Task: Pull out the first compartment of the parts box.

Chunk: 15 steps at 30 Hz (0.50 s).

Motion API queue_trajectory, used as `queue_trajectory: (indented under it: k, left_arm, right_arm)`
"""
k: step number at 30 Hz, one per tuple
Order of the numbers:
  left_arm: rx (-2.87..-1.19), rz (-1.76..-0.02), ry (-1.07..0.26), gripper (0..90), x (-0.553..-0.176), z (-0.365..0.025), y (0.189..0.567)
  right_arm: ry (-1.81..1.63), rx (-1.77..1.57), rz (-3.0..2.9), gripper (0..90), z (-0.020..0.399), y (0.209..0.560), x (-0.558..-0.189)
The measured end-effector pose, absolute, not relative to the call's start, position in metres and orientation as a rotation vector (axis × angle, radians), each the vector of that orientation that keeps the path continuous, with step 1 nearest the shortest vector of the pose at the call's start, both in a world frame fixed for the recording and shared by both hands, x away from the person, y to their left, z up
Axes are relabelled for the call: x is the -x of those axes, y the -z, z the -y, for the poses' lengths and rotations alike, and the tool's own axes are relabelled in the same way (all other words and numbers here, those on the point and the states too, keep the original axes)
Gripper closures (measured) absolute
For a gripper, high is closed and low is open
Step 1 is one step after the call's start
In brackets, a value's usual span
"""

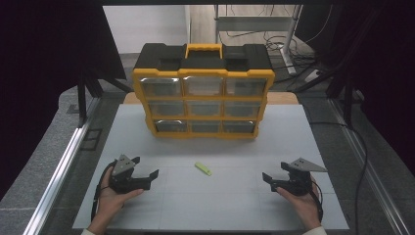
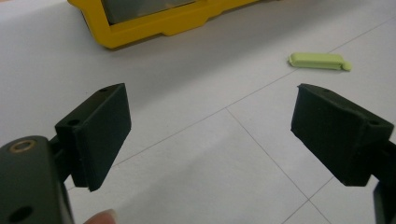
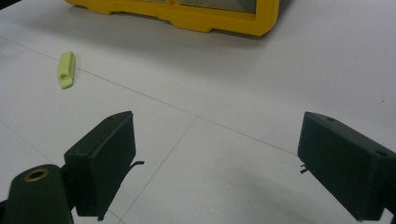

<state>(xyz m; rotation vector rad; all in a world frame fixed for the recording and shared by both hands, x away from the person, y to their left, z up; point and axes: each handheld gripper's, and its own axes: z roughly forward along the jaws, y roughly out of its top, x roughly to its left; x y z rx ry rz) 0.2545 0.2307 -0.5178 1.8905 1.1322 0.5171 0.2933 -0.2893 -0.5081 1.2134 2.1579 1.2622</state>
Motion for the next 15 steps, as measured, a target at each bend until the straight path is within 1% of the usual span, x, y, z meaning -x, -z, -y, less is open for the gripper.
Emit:
queue_trajectory:
  k: [9, 15]
  left_arm:
    - [-1.885, -1.147, -0.539, 11.0, -0.2546, -0.2315, 0.5151]
    - [-1.872, -1.152, -0.558, 10.4, -0.2563, -0.2308, 0.513]
  right_arm:
    - [-1.243, -1.215, -2.17, 11.4, 0.2891, 0.5105, -0.2929]
    - [-1.253, -1.241, -2.152, 11.7, 0.2976, 0.5111, -0.2914]
